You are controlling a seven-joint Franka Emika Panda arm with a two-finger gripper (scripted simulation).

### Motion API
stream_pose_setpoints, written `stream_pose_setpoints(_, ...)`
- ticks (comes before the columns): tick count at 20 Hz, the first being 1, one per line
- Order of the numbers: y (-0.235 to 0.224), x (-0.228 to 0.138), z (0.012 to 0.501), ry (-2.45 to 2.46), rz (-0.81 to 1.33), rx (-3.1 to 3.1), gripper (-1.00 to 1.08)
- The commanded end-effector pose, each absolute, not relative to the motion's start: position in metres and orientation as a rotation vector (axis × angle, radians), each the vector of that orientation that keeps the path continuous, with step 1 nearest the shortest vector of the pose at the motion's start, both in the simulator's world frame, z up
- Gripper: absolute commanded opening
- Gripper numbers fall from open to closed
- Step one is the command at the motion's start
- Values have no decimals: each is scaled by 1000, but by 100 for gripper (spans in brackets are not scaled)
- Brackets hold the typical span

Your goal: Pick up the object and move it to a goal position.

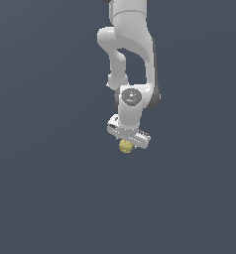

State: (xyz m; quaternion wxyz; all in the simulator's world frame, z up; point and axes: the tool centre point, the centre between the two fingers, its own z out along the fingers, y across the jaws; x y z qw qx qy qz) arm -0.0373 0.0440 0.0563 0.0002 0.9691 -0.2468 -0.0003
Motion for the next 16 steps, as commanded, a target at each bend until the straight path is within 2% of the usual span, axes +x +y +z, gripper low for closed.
stream_pose_setpoints(1, 44, -37, 46, -777, 0, 3044, 100)
stream_pose_setpoints(6, 44, -36, 40, -778, 0, 3044, 100)
stream_pose_setpoints(7, 44, -36, 40, -778, 0, 3044, -100)
stream_pose_setpoints(16, 44, -36, 40, -778, 0, 3044, -100)
